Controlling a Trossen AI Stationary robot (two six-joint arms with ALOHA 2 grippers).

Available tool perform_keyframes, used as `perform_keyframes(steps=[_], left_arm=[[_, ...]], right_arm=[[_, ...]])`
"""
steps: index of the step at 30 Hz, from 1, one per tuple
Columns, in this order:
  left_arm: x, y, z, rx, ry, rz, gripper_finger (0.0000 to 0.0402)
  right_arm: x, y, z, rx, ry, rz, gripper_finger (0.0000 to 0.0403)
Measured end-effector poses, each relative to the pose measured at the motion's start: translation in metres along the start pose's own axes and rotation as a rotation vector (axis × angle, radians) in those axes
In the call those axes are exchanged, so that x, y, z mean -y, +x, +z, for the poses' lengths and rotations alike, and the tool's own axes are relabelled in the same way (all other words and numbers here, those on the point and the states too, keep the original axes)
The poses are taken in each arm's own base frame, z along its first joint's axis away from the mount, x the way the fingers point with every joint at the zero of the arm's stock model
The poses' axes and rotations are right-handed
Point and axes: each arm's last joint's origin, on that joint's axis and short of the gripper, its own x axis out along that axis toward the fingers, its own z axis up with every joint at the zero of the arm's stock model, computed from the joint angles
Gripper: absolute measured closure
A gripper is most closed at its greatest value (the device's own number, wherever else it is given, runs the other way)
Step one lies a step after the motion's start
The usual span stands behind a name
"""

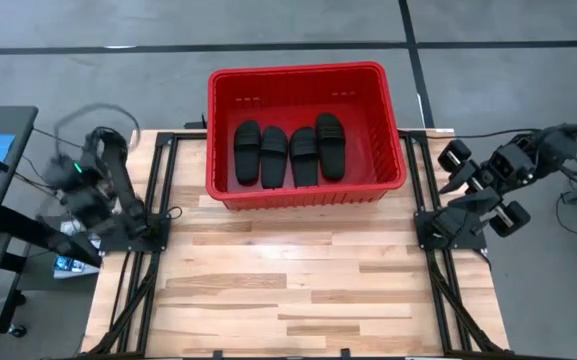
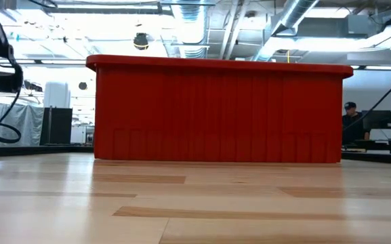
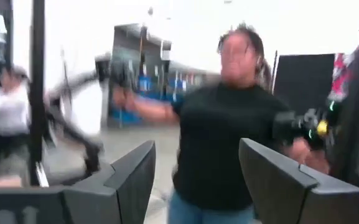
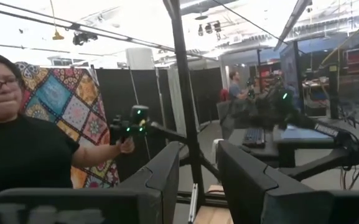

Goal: Pick and place slides into bin
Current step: Return to Home Position

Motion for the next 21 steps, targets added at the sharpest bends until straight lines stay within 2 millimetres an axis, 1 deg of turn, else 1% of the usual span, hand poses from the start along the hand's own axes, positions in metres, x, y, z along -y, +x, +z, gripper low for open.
perform_keyframes(steps=[1, 2, 4, 5, 9, 13, 15, 16, 18, 21], left_arm=[[0.001, 0.006, -0.017, -0.028, -0.018, 0.0, 0.0178], [0.002, 0.013, -0.031, -0.035, -0.037, 0.0, 0.0178], [0.005, 0.026, -0.047, 0.013, -0.068, -0.025, 0.0178], [0.007, 0.031, -0.055, 0.024, -0.076, -0.065, 0.0178], [0.015, 0.048, -0.079, -0.003, -0.078, -0.231, 0.0178], [0.017, 0.062, -0.098, -0.101, -0.098, -0.226, 0.0178], [0.018, 0.065, -0.105, -0.129, -0.099, -0.248, 0.0178], [0.018, 0.065, -0.105, -0.13, -0.065, -0.275, 0.0178], [0.015, 0.063, -0.101, -0.098, 0.019, -0.321, 0.0178], [0.002, 0.052, -0.096, -0.091, 0.088, -0.281, 0.0178]], right_arm=[[0.0, 0.0, 0.0, -0.001, 0.0, 0.0, 0.03], [0.0, 0.001, 0.0, -0.002, 0.0, 0.0, 0.03], [0.0, 0.001, -0.001, -0.004, 0.009, -0.001, 0.03], [0.0, 0.001, -0.001, -0.005, 0.01, -0.002, 0.03], [0.0, 0.003, -0.002, -0.011, 0.022, -0.039, 0.03], [0.0, 0.006, -0.003, -0.017, 0.02, -0.072, 0.03], [0.0, 0.008, -0.003, -0.023, 0.02, -0.079, 0.03], [0.0, 0.008, -0.004, -0.025, 0.026, -0.079, 0.03], [-0.001, 0.009, -0.004, -0.028, 0.034, -0.079, 0.03], [-0.001, 0.011, -0.005, -0.035, 0.031, -0.079, 0.03]])
